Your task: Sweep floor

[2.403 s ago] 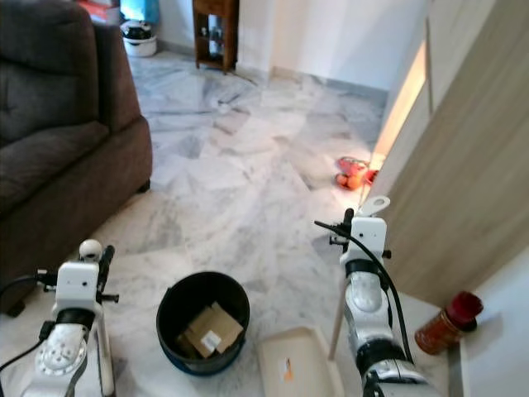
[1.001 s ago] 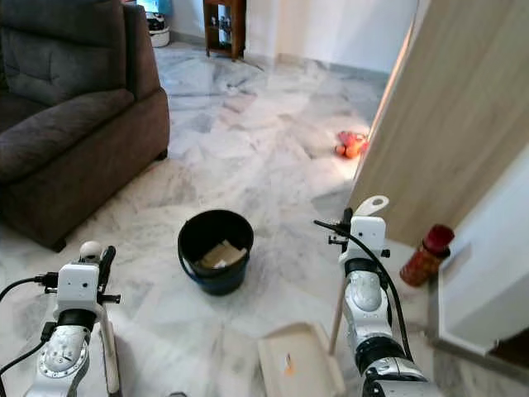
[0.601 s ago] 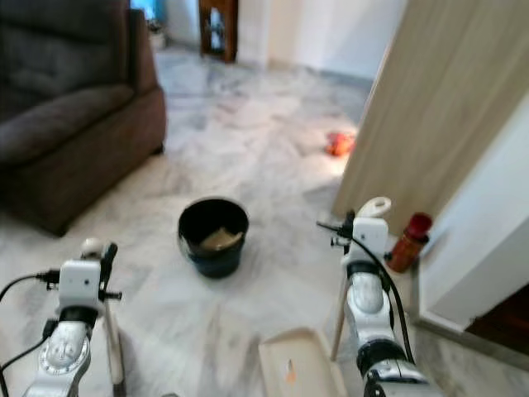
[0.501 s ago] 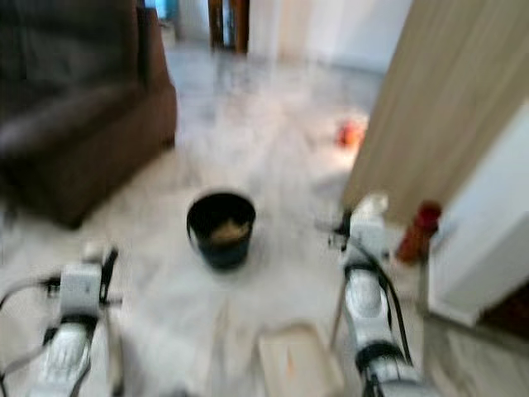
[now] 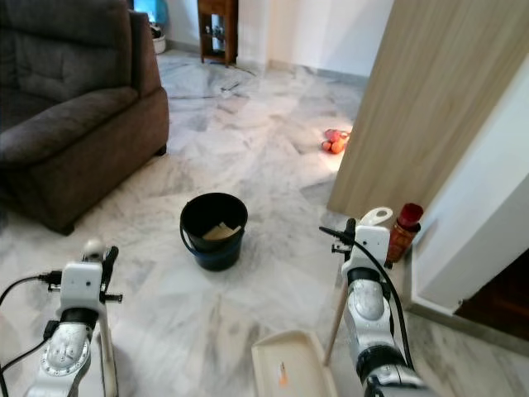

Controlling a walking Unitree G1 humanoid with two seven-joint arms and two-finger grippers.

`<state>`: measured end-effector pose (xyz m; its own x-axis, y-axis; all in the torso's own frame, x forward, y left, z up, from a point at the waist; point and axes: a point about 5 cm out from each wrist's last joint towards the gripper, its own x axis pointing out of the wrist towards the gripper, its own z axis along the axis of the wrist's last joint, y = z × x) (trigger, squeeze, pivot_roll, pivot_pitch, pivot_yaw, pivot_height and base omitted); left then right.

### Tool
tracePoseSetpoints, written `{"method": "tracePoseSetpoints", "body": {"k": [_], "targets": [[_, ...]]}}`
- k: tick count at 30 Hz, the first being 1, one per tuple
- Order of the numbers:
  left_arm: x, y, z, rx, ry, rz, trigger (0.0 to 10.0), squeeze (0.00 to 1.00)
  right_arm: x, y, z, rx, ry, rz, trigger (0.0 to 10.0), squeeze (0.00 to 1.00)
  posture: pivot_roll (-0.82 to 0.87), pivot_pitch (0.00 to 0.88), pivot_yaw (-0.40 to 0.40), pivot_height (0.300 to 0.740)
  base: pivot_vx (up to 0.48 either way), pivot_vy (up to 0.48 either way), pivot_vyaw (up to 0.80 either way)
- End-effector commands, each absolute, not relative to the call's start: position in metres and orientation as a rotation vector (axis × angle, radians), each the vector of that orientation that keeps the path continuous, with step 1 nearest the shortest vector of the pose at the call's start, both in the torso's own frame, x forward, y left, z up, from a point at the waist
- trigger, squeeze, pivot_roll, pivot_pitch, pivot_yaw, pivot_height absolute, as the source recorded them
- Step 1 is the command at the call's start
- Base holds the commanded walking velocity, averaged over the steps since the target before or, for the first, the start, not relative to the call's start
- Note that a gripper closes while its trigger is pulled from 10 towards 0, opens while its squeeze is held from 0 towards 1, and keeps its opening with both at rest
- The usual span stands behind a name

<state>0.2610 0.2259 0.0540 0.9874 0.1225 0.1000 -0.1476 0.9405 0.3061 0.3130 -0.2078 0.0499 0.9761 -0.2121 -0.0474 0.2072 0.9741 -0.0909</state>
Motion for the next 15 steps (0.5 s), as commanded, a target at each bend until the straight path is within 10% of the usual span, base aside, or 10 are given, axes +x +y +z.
{"method": "tracePoseSetpoints", "body": {"k": [1, 15], "targets": [[0.2659, 0.2241, 0.0599, 0.323, -0.106, 0.125, 10.0, 0.00, 0.3110, -0.2153, 0.0463, -0.069, 0.090, -0.249, 10.0, 0.00, 0.08, 0.000, -0.067, 0.740, 0.000, 0.000, 0.00], [0.2672, 0.2247, 0.0598, 0.324, -0.102, 0.128, 10.0, 0.00, 0.3122, -0.2168, 0.0461, -0.056, 0.106, -0.257, 10.0, 0.00, 0.08, 0.000, -0.069, 0.740, 0.000, 0.000, -0.54]]}}
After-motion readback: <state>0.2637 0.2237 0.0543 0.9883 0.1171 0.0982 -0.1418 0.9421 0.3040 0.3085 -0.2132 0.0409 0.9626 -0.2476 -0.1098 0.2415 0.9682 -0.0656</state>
